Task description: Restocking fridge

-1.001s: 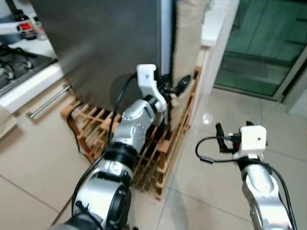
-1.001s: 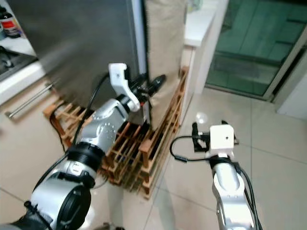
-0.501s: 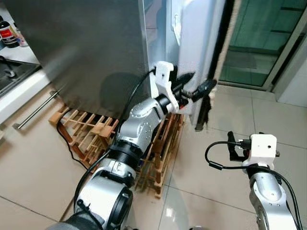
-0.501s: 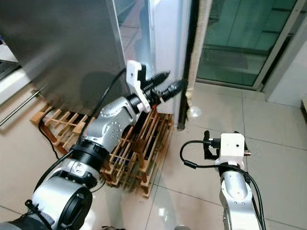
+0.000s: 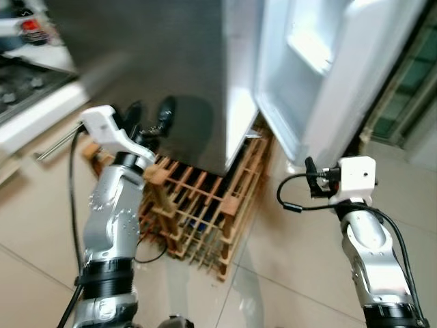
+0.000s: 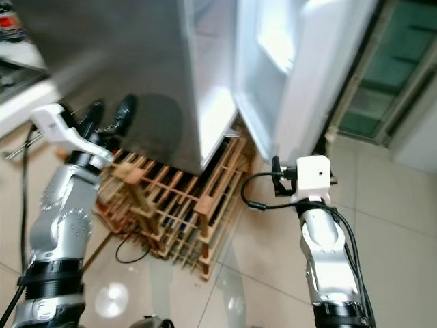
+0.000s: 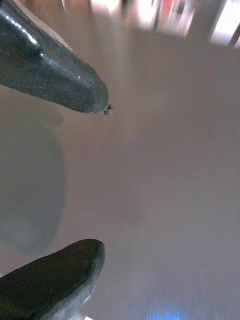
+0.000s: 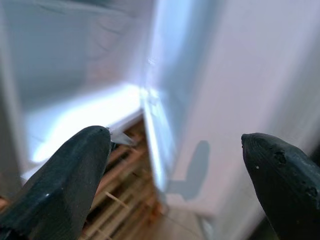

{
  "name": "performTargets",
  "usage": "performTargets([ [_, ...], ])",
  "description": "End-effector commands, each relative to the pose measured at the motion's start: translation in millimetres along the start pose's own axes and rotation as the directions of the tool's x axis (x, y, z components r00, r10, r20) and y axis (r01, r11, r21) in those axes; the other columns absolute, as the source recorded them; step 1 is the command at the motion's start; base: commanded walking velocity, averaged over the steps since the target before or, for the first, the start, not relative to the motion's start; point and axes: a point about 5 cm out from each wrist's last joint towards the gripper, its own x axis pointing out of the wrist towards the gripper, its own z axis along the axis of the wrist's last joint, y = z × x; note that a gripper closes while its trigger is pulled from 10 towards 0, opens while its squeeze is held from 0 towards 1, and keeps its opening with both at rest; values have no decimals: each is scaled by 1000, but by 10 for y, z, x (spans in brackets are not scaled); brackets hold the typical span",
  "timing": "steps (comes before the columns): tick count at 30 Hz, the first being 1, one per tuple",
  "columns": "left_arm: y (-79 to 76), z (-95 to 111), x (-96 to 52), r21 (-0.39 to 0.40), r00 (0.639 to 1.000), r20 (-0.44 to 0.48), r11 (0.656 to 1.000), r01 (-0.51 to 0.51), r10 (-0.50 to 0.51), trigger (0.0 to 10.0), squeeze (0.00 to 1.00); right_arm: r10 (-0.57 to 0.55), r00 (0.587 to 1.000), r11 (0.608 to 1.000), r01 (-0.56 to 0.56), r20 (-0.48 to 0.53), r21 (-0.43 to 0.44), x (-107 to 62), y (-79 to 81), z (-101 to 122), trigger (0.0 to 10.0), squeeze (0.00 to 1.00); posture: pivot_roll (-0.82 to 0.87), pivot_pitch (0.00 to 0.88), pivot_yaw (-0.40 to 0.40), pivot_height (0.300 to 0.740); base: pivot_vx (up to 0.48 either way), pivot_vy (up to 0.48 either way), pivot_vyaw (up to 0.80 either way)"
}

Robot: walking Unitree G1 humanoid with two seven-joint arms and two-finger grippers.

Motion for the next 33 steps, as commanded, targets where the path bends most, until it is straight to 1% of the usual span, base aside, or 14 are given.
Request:
performTargets([
  [1,55,-2,-19,34,998,-17,997,-66,67,10000,0,2,1000,1000,-2,-9,6,8,-25,-30,10000,153,-8,0,0,740,0,-454,656],
  [2,102,-47,3,52,992,-45,992,-119,121,10000,0,13,1000,1000,-13,-15,11,22,1,-46,10000,157,-4,0,-6,740,0,-450,644],
  [4,89,-67,18,62,990,-57,990,-128,132,10000,0,22,1000,1000,-22,-15,12,27,23,-52,10000,149,-3,0,-6,740,0,-450,638],
  [6,14,-118,44,39,989,-88,992,-119,122,10000,0,35,999,999,-35,-13,12,35,53,-56,10000,153,-4,0,-5,740,0,-450,631],
  [9,-38,-142,66,44,987,-105,992,-121,125,10000,0,40,999,999,-40,-9,11,49,59,-51,10000,161,-16,0,5,740,0,-450,619],
  [12,-94,-224,106,41,977,-167,991,-128,133,10000,0,10,1000,1000,-10,-11,-1,73,28,-53,10000,141,-28,0,17,740,0,0,585],
  [13,-98,-222,109,41,977,-166,991,-128,133,10000,0,7,1000,1000,-7,-12,-3,76,26,-54,10000,141,-28,0,17,740,0,0,563],
  [17,-120,-297,124,89,968,-205,988,-127,143,10000,0,14,1000,1000,-14,-9,-1,89,7,-53,10000,114,-46,0,35,740,0,0,0],
  [20,-101,-322,121,78,964,-219,987,-137,151,10000,0,22,1000,1000,-22,-5,-9,102,-8,-46,10000,114,-51,0,40,740,0,0,0],
  [23,-96,-327,138,73,960,-229,987,-145,158,10000,0,-12,1000,1000,12,-22,11,134,-129,-69,10000,118,-49,0,47,740,0,0,0],
  [24,-96,-327,138,73,960,-229,987,-145,158,10000,0,-12,1000,1000,12,-22,11,134,-129,-69,10000,118,-49,0,47,740,0,0,0],
  [28,-49,-286,196,79,962,-227,987,-140,155,10000,0,-86,995,996,88,-54,28,181,-379,-107,10000,110,-37,0,92,740,0,0,0],
  [31,-33,-255,236,99,963,-236,989,-109,129,10000,0,-166,984,985,168,-67,33,182,-591,-144,10000,106,-30,0,136,740,0,0,0],
  [33,-29,-245,250,104,963,-243,990,-92,115,10000,0,-203,977,978,205,-71,29,173,-684,-158,10000,110,-32,0,155,740,0,0,0],
])
